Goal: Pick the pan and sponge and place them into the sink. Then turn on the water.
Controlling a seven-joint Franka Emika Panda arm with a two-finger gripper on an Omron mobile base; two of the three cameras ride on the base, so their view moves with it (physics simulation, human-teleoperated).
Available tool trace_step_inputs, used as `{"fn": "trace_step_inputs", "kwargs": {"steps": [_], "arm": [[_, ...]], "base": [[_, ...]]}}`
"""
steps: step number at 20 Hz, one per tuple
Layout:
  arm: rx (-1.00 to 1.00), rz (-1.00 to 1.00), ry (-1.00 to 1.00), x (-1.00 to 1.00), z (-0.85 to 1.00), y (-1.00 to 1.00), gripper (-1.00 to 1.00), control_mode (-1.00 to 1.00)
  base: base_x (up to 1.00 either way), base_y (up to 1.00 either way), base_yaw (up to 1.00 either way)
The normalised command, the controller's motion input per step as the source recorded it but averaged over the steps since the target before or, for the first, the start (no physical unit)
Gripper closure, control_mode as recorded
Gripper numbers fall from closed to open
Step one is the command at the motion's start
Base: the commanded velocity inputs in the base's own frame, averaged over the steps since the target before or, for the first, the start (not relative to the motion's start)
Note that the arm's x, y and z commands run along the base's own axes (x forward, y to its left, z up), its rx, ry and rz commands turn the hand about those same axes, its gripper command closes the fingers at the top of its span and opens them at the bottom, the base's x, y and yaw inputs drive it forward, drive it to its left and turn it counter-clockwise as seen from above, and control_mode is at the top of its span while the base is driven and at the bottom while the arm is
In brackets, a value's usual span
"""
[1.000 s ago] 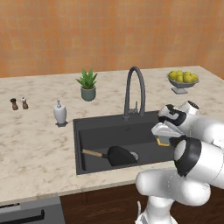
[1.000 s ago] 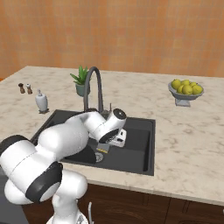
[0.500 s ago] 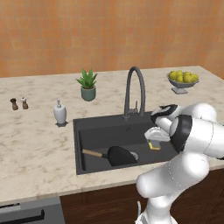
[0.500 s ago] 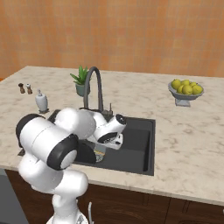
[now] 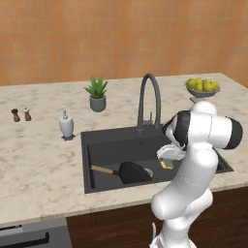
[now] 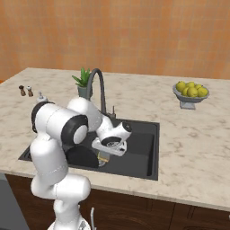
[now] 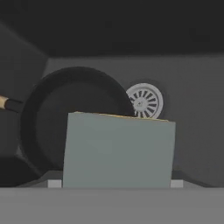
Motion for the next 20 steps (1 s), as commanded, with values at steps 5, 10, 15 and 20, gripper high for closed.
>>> {"fn": "trace_step_inputs", "kwargs": {"steps": [5, 10, 15, 20], "arm": [[0.06, 0.06, 0.03, 0.29, -0.5, 0.0, 1.0, -1.0], [0.01, 0.02, 0.06, 0.47, -0.56, 0.05, -1.0, -1.0], [0.0, 0.04, 0.0, 0.36, -0.48, 0.02, -1.0, -1.0], [0.0, 0.03, 0.0, 0.17, -0.32, 0.06, -1.0, -1.0]], "base": [[0.0, 0.0, 0.0], [0.0, 0.0, 0.0], [0.0, 0.0, 0.0], [0.0, 0.0, 0.0]]}}
